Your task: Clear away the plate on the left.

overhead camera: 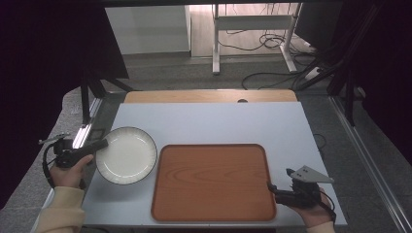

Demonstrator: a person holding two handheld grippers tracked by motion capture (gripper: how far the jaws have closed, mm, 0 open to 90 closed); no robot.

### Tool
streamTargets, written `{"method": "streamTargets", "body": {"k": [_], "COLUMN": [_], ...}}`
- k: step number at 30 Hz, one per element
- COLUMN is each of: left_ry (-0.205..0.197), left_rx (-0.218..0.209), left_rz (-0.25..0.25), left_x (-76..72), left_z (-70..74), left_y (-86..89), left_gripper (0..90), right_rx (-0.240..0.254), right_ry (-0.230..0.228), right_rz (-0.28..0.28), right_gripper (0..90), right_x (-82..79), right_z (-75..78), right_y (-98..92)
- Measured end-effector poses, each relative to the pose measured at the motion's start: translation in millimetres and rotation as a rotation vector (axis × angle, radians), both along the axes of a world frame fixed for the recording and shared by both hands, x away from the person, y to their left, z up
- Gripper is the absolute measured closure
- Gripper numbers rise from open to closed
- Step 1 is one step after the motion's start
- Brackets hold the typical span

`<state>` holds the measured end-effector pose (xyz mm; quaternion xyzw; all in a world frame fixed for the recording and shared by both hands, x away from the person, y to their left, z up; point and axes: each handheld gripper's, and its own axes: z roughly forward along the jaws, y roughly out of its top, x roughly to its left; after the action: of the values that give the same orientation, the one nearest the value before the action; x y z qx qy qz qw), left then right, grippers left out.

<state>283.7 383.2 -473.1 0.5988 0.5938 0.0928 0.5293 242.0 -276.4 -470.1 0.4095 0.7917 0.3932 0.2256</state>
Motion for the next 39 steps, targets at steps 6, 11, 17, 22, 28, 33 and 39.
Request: {"method": "streamTargets", "body": {"k": [6,11,17,22,28,33,39], "left_ry": [-0.012,-0.033,-0.039,-0.030,-0.023,-0.027,-0.028], "left_rx": [-0.010,-0.012,-0.023,-0.044,-0.035,-0.040,-0.032], "left_rz": [-0.015,-0.025,-0.044,-0.067,-0.074,-0.085,-0.100], "left_x": [-0.1,-0.1,0.8,3.0,6.1,6.0,7.6], "left_z": [2.9,7.1,8.8,7.5,5.9,6.6,7.4], "left_y": [-4.6,-11.5,-18.2,-23.0,-28.8,-33.3,-40.5], "left_gripper": [82.6,82.4,82.4,82.3,82.2,82.3,82.3], "right_rx": [0.005,0.004,0.004,0.002,0.000,0.000,-0.001], "right_ry": [-0.009,-0.003,0.000,0.000,0.001,-0.002,0.000], "right_rz": [-0.011,-0.004,-0.003,0.000,0.002,0.002,0.003], "right_gripper": [18.2,18.2,18.2,18.2,18.2,18.2,18.2], "right_x": [-0.1,0.2,0.3,0.3,0.0,-0.5,0.4], "right_z": [1.0,0.3,0.1,0.0,0.1,0.6,0.1], "right_y": [-1.9,-0.9,-0.7,-0.5,0.1,0.9,0.8]}}
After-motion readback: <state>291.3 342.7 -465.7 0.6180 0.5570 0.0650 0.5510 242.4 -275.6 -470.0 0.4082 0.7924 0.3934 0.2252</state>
